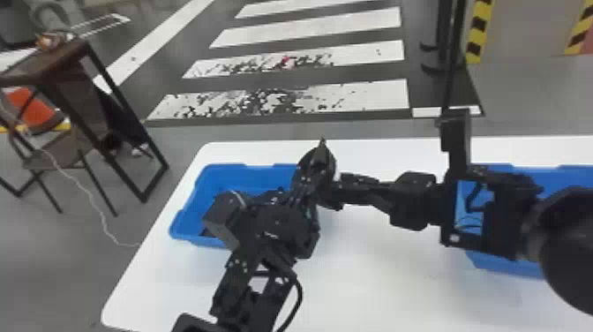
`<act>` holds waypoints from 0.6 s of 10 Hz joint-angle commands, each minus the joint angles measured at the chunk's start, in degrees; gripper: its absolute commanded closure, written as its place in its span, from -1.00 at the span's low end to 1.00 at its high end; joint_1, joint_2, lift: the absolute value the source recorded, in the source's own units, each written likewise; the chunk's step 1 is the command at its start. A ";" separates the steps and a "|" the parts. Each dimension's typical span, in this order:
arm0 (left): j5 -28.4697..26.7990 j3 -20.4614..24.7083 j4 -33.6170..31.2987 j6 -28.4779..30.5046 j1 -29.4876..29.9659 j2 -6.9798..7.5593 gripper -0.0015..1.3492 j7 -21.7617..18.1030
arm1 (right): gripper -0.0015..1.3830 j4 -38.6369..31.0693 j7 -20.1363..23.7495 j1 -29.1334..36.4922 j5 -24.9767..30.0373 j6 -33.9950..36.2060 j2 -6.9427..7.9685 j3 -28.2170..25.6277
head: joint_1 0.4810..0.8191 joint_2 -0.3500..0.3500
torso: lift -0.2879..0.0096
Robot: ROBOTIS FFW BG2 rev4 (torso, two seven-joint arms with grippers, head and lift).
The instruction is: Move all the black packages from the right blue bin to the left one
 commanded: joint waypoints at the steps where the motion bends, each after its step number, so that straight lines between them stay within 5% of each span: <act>1: 0.00 0.13 -0.28 -0.41 0.03 0.00 0.81 -0.03 | 0.30 0.27 0.00 0.09 -0.04 -1.77 -0.01 -0.11 | 0.27 0.83 | -0.01; 3: -1.25 2.53 -0.28 -0.41 -0.82 -0.18 0.81 0.32 | -0.76 0.97 0.53 1.50 -0.27 -3.73 -0.01 -2.39 | 0.27 0.82 | -0.01; 4: -2.74 5.05 -0.14 0.72 -1.38 -0.53 0.81 0.76 | -0.92 1.12 0.79 2.34 -0.38 -4.02 -0.01 -3.76 | 0.27 0.83 | -0.01; 6: -13.59 11.22 6.47 -0.12 -5.74 -1.41 0.81 3.75 | -0.80 0.83 1.23 4.03 -0.38 -4.44 -0.01 -6.51 | 0.19 0.88 | -0.01</act>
